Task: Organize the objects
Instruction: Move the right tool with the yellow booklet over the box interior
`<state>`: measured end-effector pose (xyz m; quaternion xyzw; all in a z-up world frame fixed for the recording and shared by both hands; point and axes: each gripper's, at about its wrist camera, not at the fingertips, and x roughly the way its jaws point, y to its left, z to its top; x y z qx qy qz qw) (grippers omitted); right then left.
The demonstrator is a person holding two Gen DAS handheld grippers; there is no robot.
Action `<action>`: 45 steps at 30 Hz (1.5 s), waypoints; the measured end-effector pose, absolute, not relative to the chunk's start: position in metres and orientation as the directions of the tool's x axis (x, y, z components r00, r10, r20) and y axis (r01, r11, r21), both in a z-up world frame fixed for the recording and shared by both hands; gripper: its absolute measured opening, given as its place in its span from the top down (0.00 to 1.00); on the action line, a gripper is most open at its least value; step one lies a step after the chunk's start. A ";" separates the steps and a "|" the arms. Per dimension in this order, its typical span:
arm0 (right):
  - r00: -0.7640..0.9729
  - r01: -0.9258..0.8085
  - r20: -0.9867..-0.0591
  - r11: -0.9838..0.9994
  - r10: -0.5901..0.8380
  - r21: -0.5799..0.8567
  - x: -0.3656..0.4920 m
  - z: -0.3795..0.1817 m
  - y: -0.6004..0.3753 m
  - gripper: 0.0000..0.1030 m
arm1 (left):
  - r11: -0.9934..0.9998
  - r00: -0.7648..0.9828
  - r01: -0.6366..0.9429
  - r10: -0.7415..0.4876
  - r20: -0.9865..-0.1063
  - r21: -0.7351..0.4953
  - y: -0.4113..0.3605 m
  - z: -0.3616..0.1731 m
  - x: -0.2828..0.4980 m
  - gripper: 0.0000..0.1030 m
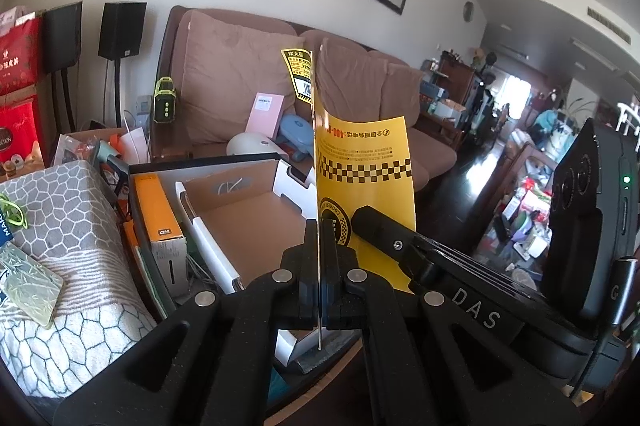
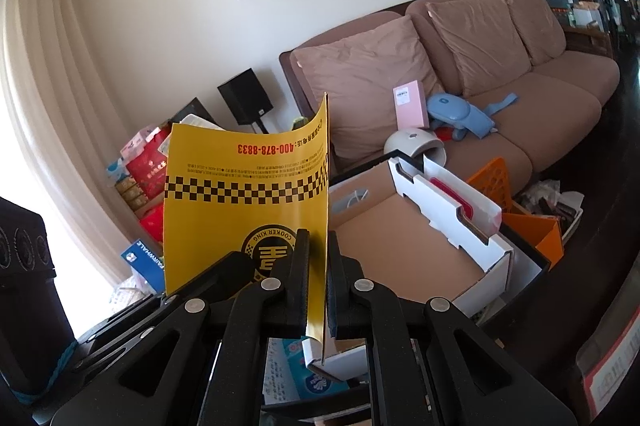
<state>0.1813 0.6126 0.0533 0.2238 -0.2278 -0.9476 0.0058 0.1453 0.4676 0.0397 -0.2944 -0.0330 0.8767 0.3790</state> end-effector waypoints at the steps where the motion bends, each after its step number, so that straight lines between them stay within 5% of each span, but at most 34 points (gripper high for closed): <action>1: -0.899 -0.094 -0.425 -0.896 -0.111 0.434 0.180 0.052 0.613 0.94 | -0.711 -0.539 -0.645 0.683 -0.492 -0.281 0.468 0.039 0.145 1.00; 16: -0.887 -0.130 -0.452 -0.892 -0.089 0.432 0.171 0.034 0.615 0.93 | -0.718 -0.518 -0.624 0.675 -0.526 -0.306 0.474 0.019 0.132 1.00; 32: -0.959 -0.061 -0.266 -0.853 -0.094 0.518 0.174 -0.009 0.621 0.94 | -0.721 -0.538 -0.658 0.653 -0.533 -0.220 0.479 -0.008 0.128 1.00; 45: -0.969 -0.076 -0.238 -0.829 -0.070 0.554 0.179 -0.016 0.636 0.94 | -0.704 -0.527 -0.680 0.664 -0.531 -0.204 0.490 -0.012 0.132 1.00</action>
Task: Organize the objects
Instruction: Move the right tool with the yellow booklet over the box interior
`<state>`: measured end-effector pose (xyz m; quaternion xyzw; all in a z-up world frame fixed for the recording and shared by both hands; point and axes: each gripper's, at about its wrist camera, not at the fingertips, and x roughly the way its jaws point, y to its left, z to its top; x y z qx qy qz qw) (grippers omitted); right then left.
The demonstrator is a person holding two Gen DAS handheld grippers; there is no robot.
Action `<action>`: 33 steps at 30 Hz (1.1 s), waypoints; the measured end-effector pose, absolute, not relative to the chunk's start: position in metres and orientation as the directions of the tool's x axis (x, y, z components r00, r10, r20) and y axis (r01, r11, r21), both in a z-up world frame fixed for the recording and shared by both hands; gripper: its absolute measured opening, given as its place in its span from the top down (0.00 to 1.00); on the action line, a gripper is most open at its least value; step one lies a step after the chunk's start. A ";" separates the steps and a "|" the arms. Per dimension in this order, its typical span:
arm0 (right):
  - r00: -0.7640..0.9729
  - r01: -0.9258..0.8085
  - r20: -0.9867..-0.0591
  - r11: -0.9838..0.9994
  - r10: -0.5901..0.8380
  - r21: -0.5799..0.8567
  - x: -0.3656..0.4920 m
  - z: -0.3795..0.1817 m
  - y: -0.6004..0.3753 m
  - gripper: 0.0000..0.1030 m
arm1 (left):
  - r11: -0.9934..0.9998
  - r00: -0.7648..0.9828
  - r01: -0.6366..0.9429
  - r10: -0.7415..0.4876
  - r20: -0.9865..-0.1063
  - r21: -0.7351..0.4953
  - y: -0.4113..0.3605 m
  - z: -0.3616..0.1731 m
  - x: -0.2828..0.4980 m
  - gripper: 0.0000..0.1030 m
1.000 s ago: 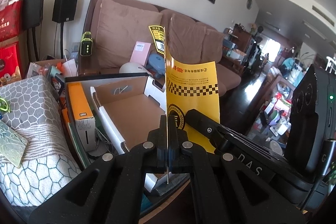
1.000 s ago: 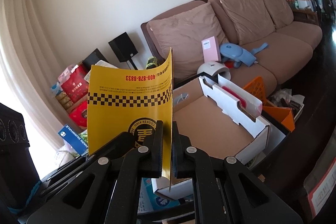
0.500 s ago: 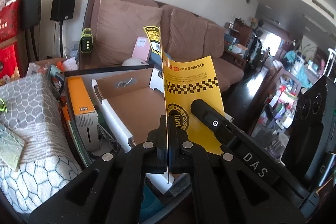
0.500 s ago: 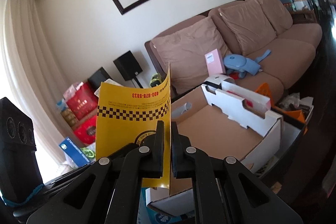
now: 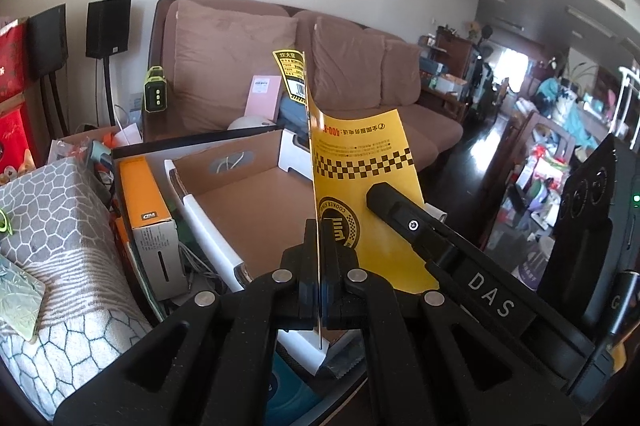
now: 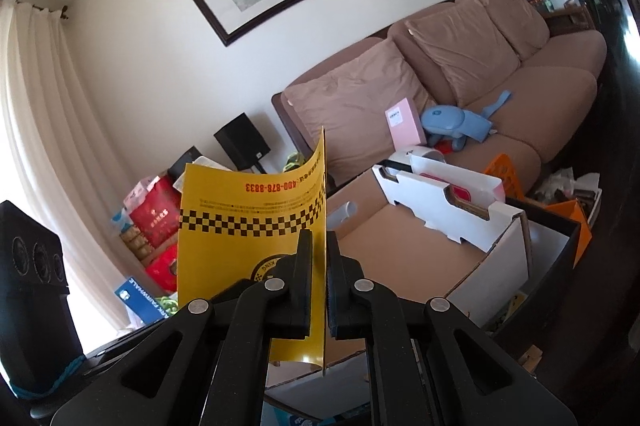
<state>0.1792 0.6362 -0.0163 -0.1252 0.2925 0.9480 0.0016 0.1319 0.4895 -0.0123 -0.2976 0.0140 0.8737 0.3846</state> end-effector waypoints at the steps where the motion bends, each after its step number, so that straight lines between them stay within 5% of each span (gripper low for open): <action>1: -0.969 -0.076 -0.236 -0.826 -0.070 0.559 0.180 -0.017 0.637 0.94 | -0.704 -0.526 -0.680 0.664 -0.531 -0.206 0.490 -0.013 0.132 1.00; 33: -0.958 -0.084 -0.274 -0.826 -0.087 0.557 0.173 -0.025 0.638 0.94 | -0.726 -0.524 -0.643 0.649 -0.551 -0.244 0.493 -0.027 0.120 1.00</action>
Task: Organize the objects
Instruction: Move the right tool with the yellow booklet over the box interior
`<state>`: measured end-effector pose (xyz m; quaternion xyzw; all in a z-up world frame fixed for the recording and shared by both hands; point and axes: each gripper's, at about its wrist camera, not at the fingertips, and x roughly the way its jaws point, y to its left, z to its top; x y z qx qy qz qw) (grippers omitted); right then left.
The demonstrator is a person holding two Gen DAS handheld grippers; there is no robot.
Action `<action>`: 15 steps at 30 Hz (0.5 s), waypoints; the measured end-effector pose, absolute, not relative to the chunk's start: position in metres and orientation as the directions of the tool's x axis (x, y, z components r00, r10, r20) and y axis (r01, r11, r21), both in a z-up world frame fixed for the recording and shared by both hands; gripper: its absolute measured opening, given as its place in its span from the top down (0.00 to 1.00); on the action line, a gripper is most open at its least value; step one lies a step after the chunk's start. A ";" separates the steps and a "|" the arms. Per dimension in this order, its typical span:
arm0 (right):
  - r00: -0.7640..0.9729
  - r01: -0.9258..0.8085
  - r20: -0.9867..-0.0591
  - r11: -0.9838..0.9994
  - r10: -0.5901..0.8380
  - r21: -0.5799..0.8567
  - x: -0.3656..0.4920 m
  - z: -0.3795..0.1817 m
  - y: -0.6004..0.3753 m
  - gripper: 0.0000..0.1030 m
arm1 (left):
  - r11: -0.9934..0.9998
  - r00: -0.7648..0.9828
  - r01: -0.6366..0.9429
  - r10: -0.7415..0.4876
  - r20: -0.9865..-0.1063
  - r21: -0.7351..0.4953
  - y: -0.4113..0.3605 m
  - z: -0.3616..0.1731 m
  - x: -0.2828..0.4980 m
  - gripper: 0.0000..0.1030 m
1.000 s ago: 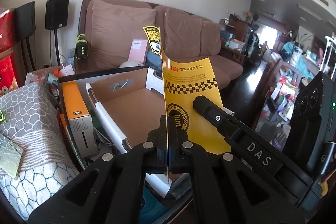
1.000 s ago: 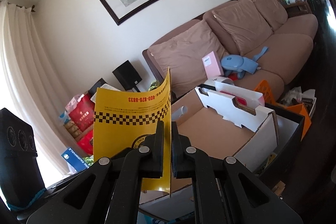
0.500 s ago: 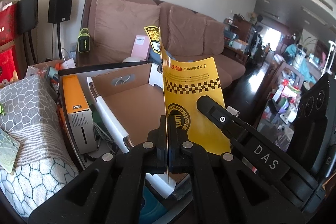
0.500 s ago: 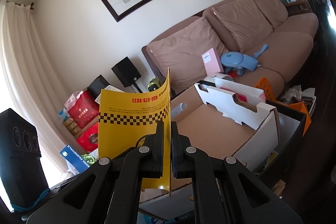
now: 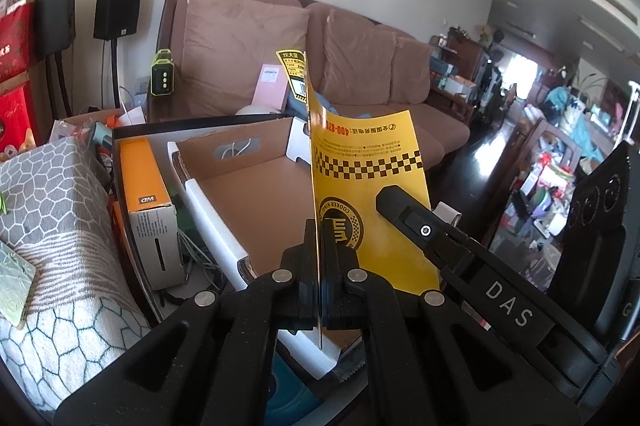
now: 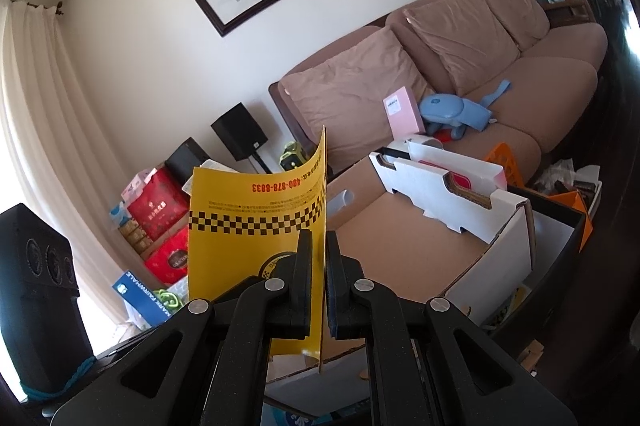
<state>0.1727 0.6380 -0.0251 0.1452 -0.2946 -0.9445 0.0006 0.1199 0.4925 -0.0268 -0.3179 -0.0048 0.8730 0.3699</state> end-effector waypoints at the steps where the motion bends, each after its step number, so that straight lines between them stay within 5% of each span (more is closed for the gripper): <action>1: -0.958 -0.086 -0.275 -0.826 -0.086 0.557 0.172 -0.025 0.638 0.94 | -0.726 -0.524 -0.643 0.649 -0.551 -0.244 0.492 -0.027 0.120 1.00; 15: -0.970 -0.088 -0.235 -0.824 -0.056 0.560 0.179 -0.022 0.647 0.94 | -0.690 -0.519 -0.688 0.684 -0.513 -0.224 0.498 -0.020 0.124 1.00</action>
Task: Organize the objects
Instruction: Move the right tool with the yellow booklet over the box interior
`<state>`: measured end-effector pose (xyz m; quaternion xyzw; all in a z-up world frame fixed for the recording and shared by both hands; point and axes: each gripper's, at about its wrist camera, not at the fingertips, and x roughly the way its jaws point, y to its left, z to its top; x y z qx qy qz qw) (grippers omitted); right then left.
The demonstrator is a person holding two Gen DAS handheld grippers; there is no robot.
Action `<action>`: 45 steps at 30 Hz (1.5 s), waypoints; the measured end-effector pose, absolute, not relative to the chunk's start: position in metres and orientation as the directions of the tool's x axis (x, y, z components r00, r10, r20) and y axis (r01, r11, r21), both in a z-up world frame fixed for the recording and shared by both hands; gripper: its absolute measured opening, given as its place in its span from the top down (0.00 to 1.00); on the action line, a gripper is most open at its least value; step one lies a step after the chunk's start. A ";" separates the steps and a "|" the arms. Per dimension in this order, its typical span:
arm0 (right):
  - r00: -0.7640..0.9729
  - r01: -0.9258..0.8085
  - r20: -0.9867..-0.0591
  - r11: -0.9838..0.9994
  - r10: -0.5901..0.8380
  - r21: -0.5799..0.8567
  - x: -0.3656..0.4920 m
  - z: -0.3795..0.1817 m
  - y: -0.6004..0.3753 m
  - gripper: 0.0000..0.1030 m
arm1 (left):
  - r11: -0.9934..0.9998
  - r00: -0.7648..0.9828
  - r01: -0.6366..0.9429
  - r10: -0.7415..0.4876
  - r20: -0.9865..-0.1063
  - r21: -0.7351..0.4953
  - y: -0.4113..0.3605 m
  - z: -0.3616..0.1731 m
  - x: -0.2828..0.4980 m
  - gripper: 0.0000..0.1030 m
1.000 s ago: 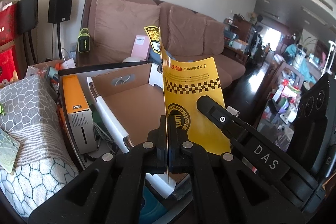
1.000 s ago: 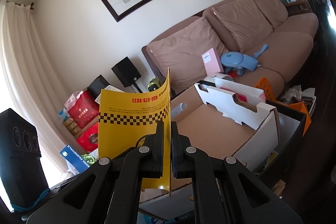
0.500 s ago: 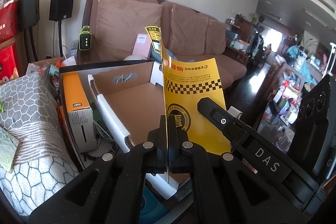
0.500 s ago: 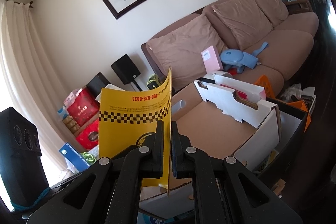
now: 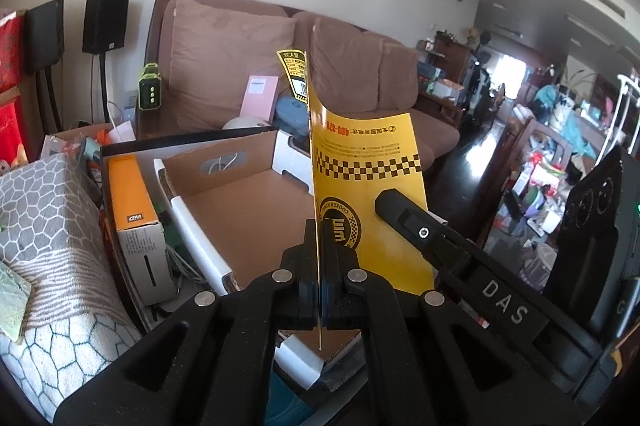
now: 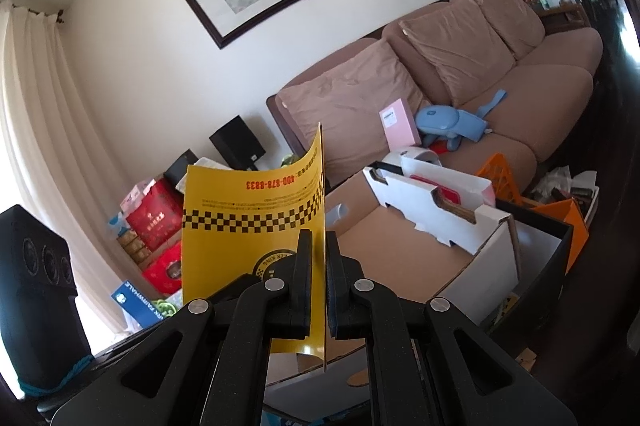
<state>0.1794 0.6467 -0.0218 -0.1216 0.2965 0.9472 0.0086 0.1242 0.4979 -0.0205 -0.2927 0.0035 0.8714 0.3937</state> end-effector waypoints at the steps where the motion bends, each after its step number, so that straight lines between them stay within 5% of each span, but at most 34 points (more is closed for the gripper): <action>1: -0.972 -0.089 -0.230 -0.824 -0.051 0.559 0.181 -0.022 0.648 0.94 | -0.685 -0.516 -0.695 0.688 -0.509 -0.221 0.500 -0.020 0.125 1.00; 45: -0.931 -0.152 -0.363 -0.861 -0.040 0.484 0.160 -0.037 0.650 0.94 | -0.771 -0.524 -0.619 0.547 -0.653 -0.149 0.518 -0.042 0.108 0.99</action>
